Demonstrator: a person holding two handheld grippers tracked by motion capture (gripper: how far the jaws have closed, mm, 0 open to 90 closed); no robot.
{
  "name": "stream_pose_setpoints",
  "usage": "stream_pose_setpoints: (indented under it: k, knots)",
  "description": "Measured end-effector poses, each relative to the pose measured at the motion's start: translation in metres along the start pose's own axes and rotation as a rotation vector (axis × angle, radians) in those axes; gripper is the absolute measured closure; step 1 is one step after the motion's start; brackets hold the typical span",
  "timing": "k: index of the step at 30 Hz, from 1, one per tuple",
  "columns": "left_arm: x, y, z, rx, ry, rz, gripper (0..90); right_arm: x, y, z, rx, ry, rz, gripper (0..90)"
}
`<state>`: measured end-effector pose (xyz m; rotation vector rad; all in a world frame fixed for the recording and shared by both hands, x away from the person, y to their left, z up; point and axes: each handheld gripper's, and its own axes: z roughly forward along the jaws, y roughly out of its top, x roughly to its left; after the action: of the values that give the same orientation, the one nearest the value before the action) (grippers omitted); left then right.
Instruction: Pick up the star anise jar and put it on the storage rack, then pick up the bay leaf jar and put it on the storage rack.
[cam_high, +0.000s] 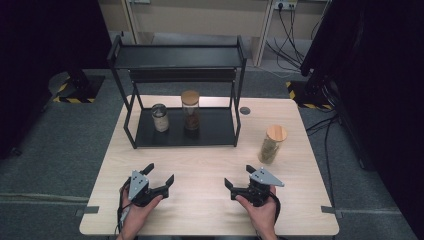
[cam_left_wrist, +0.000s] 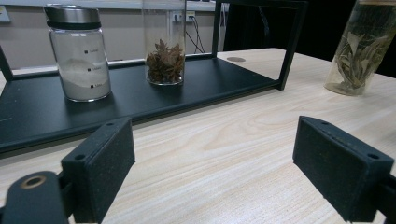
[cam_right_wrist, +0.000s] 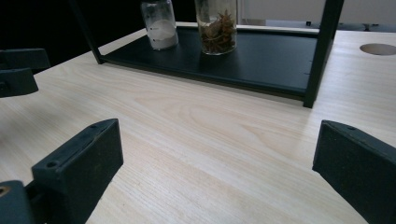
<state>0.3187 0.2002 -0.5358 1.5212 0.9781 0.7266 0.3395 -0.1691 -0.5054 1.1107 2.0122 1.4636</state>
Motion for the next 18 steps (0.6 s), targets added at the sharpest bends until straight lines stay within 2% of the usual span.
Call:
stream_pose_setpoints:
  k: [9, 18]
  knots:
    - [0.0, 0.0, 0.0, -0.001, -0.001, 0.0, 12.5, -0.011, -0.004, -0.018, -0.019, -0.038, 0.019, 1.8]
    - [-0.001, 0.0, 0.0, -0.001, 0.003, 0.006, 12.5, -0.026, -0.004, -0.038, -0.047, -0.101, 0.044, 1.9]
